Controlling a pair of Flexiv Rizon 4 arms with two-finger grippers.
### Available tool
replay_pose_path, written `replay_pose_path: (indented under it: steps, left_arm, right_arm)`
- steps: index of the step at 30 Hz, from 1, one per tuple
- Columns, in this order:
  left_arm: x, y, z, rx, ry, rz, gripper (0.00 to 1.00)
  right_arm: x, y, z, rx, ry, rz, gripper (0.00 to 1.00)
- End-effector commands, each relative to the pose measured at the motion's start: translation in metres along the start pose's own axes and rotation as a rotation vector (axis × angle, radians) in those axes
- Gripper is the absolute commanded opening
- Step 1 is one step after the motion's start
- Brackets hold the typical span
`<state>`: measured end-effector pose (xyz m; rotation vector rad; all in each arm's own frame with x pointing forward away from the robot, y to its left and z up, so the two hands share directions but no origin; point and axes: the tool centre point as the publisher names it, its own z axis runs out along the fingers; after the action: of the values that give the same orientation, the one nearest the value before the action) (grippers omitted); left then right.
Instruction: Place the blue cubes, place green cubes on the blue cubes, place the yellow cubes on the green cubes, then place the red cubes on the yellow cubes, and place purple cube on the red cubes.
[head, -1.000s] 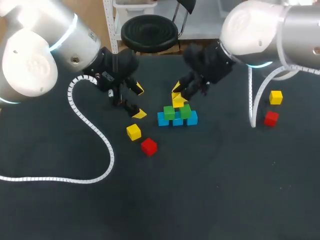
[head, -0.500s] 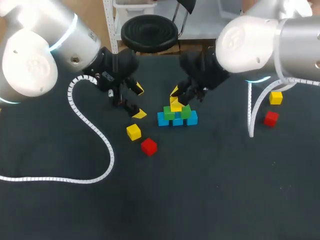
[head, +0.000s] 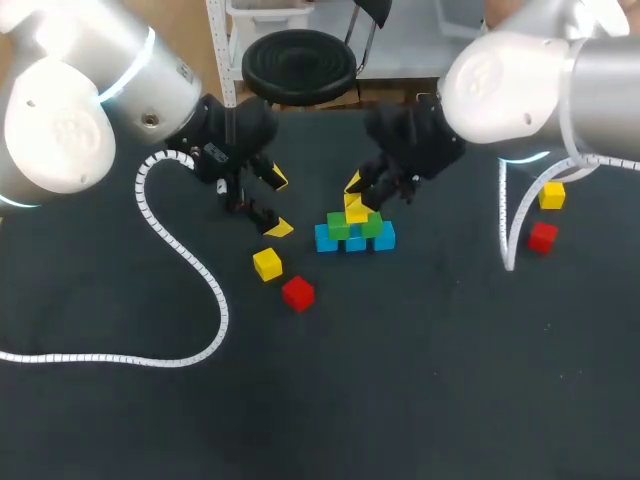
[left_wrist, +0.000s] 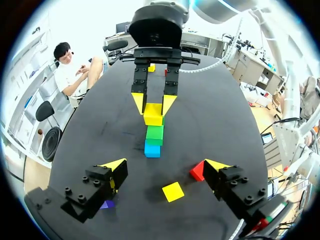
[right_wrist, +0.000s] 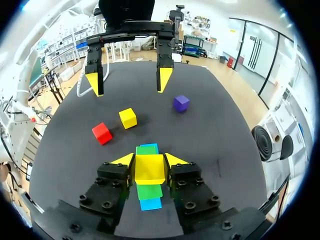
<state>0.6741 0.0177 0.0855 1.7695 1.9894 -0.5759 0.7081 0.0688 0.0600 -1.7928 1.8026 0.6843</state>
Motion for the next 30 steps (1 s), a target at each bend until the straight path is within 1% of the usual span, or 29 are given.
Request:
replay_pose_path:
  steps: [1,16,23,30]
  left_arm:
    - [0.0010,0.0002,-0.0002,0.000,-0.002,0.002,1.00]
    - [0.0010,0.0002,-0.0002,0.000,-0.002,0.002,1.00]
    - [0.0010,0.0002,-0.0002,0.000,-0.002,0.002,1.00]
    - [0.0010,0.0002,-0.0002,0.000,-0.002,0.002,1.00]
  right_arm:
    - [0.0005,-0.0010,0.0008,0.001,-0.002,0.001,0.00]
    - [-0.0071,0.0043,0.0001,0.030,0.001,-0.010,0.00]
    - [-0.0065,0.0064,0.0022,0.029,-0.003,-0.007,0.00]
    - [-0.0040,0.0075,0.0030,0.048,-0.020,-0.028,0.00]
